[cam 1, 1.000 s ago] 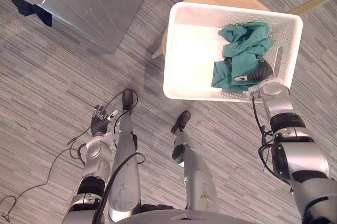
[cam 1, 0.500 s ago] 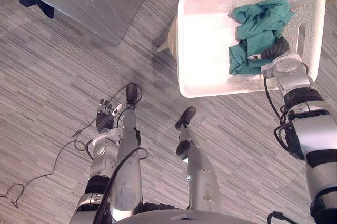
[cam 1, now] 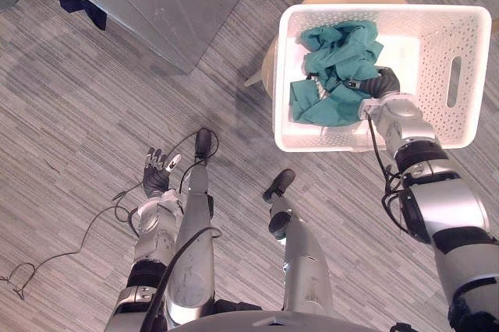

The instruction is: Pick up the laundry basket with both hands and put the clothes into the washing machine.

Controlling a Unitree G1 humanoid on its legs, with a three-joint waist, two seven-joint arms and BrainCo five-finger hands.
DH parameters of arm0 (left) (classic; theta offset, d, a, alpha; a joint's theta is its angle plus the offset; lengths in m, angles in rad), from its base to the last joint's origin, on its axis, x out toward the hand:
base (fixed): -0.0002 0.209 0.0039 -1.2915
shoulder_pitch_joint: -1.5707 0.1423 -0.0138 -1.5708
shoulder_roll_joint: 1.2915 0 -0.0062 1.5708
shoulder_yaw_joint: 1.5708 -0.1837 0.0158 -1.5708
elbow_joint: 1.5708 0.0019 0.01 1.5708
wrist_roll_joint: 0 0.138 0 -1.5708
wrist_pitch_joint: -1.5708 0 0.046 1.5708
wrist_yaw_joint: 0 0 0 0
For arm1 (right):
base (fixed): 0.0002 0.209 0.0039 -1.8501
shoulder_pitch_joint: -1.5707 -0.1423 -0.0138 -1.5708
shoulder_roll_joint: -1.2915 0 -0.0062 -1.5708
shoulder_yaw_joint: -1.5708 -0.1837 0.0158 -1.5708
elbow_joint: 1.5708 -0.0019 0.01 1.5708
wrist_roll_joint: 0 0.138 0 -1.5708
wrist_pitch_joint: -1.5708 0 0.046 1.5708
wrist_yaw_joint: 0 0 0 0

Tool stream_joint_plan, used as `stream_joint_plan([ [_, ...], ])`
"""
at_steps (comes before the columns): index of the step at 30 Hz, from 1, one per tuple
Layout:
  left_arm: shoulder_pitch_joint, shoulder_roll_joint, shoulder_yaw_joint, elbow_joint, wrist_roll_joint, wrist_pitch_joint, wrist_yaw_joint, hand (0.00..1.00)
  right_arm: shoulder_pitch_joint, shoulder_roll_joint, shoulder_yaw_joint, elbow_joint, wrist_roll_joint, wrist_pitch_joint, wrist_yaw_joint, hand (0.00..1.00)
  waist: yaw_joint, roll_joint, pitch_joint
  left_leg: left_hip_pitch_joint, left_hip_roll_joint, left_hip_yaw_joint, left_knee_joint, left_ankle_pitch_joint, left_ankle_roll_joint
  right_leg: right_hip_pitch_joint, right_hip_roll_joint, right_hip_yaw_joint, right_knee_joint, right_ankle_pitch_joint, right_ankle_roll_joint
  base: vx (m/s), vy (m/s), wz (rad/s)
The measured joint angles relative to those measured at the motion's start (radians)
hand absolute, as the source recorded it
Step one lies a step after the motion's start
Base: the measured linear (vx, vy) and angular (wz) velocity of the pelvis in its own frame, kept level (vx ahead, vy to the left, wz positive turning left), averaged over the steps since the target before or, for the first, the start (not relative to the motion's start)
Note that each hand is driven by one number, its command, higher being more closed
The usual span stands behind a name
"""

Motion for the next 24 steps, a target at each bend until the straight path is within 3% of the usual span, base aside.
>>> stream_joint_plan([
  [9, 0.013, 0.032, 0.000, 0.035, 0.002, 0.001, -0.001, 0.00, 0.160, 0.013, -0.155, -0.234, 0.182, -0.046, 0.008, 1.00, -0.019, -0.001, -0.001, 0.077, 0.002, 0.008, 0.014, -0.021, 0.004, 0.061, -0.014, 0.000, 0.057, -0.037, -0.006, -0.01, -0.075, 0.06],
  [14, 0.025, 0.050, -0.001, 0.044, 0.015, 0.001, -0.001, 0.00, 0.256, 0.028, -0.227, -0.407, 0.204, -0.068, 0.005, 1.00, -0.026, -0.002, -0.002, 0.135, 0.000, 0.025, 0.012, -0.019, 0.008, 0.109, -0.011, 0.022, 0.049, -0.037, -0.001, 0.01, -0.073, -0.04],
  [21, 0.149, 0.079, -0.011, 0.063, 0.095, 0.006, -0.017, 0.00, 0.545, 0.082, -0.237, -0.721, 0.203, -0.103, -0.002, 1.00, -0.077, -0.013, -0.121, 0.219, -0.015, 0.037, -0.024, -0.035, 0.025, 0.175, -0.008, 0.039, 0.025, -0.051, 0.021, 0.05, -0.074, -0.02],
  [24, 0.222, 0.102, -0.028, -0.032, 0.160, 0.009, -0.029, 0.00, 0.682, 0.102, -0.278, -0.887, 0.203, -0.123, 0.014, 1.00, -0.098, -0.023, -0.161, 0.264, -0.026, 0.041, -0.025, -0.052, 0.027, 0.216, -0.018, 0.046, 0.026, -0.064, 0.032, 0.09, -0.051, 0.03],
])
